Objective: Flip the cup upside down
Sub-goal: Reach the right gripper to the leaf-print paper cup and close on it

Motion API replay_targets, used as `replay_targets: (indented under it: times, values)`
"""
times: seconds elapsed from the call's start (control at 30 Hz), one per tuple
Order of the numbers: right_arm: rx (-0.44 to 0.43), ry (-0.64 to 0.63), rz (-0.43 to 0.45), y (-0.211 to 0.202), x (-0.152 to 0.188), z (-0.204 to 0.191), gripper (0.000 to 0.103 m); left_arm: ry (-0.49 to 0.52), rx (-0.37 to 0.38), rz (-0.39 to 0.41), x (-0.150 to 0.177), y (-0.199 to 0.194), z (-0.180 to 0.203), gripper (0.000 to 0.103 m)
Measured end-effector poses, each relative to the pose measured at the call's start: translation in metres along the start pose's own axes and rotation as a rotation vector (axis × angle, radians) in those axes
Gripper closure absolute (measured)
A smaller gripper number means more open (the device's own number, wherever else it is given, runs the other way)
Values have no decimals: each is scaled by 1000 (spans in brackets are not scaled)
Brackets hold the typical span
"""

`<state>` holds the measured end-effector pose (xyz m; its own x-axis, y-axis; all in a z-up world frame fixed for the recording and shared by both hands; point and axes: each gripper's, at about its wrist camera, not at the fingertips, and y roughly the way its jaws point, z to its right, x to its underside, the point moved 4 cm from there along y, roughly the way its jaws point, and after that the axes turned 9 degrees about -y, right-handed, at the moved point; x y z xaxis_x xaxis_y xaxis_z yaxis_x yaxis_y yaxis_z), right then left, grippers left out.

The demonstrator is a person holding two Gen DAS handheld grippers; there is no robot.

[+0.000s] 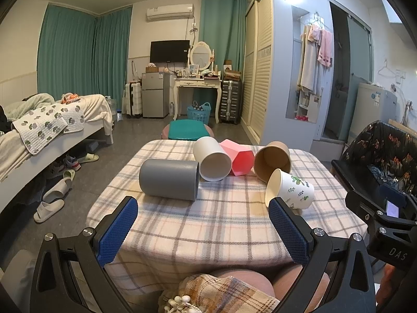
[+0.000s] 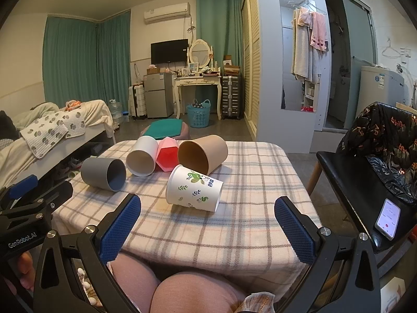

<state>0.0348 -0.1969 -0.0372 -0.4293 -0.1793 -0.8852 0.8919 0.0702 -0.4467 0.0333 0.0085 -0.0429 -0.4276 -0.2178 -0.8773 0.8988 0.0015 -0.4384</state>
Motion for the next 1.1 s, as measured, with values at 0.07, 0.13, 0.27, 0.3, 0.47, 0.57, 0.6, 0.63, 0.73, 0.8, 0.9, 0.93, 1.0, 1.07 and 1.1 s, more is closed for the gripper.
replay_targets:
  times: [0.07, 0.13, 0.27, 0.3, 0.47, 0.57, 0.6, 0.63, 0.73, 0.8, 0.9, 0.93, 1.0, 1.07, 1.1]
  values:
    - [-8, -9, -3, 2, -2, 0, 0, 1, -5, -15, -2, 7, 3, 0]
    - [-24, -33, -4, 4, -6, 1, 0, 1, -11, -30, -4, 13, 3, 0]
    - [-78, -121, -21, 14, -18, 1, 0, 1, -31, -49, -12, 26, 3, 0]
    - [-100, -157, -31, 18, -21, 0, 0, -1, -37, -54, -14, 30, 2, 0]
    - [-176, -353, -89, 51, -33, -4, 0, -16, -68, -94, -18, 59, 1, 0]
    - [-221, -477, -144, 81, -34, -11, 0, -17, -77, -126, -16, 75, 2, 0]
    - [-235, -517, -165, 93, -34, -13, 0, -14, -82, -137, -15, 81, 2, 0]
    - [-248, -548, -185, 104, -32, -15, 0, -12, -85, -147, -14, 86, 2, 0]
    - [-286, -632, -231, 133, -27, -22, 0, -12, -95, -176, -10, 99, 1, 0]
    - [-321, -672, -260, 148, -25, -27, 0, -10, -99, -194, -7, 107, -1, 0]
    - [-355, -731, -295, 164, -18, -33, 0, -5, -103, -215, -4, 115, -4, 0]
    - [-356, -747, -300, 168, -17, -35, 0, -5, -103, -220, -3, 117, -4, 0]
    - [-361, -765, -318, 173, -13, -38, 1, -9, -99, -232, -1, 121, -6, 0]
    - [-365, -765, -339, 179, -10, -39, 9, -12, -90, -240, 0, 122, -8, 0]
    - [-370, -762, -355, 180, -8, -40, 13, -14, -85, -242, 0, 122, -8, 0]
